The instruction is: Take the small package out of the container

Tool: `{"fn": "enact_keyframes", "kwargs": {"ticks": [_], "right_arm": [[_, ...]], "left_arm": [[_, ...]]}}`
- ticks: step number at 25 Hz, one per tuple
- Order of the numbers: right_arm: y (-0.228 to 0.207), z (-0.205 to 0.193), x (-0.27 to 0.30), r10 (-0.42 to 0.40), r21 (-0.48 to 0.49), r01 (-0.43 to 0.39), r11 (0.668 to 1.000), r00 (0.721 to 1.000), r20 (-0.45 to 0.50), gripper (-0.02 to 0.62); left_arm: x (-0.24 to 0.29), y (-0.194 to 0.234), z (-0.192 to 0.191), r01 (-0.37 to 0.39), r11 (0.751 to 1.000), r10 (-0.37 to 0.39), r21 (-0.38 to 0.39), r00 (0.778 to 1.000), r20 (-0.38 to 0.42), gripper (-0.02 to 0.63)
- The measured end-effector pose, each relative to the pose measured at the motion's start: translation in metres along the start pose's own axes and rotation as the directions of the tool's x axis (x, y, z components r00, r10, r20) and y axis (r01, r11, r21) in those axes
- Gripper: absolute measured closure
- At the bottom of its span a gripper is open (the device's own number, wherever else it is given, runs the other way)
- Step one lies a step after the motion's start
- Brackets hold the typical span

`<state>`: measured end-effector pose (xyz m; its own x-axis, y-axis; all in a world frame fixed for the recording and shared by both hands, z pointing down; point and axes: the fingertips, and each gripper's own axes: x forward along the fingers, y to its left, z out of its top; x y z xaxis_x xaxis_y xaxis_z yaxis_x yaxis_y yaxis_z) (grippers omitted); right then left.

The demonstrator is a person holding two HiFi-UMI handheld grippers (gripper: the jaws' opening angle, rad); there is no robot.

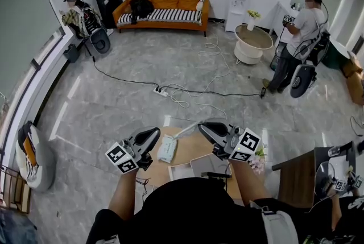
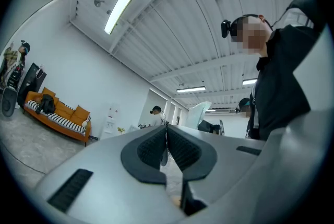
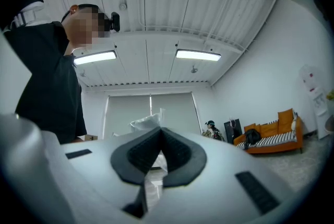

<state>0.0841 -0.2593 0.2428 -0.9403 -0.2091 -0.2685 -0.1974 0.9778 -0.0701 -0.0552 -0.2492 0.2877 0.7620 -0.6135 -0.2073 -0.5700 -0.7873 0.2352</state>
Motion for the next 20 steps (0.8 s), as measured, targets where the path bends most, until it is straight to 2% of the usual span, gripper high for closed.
{"fn": "enact_keyframes", "kwargs": {"ticks": [13,20], "right_arm": [[0.006,-0.013,-0.005,0.011,0.064,-0.012,0.998,1.0,0.011,0.584],[0.005,-0.019,-0.014,0.023,0.091,-0.024,0.996,1.0,0.011,0.583]], "left_arm": [[-0.01,-0.012,-0.012,-0.036,0.999,0.036,-0.03,0.999,-0.003,0.586],[-0.003,-0.028,-0.024,-0.023,0.999,0.022,-0.038,1.0,-0.016,0.586]]}}
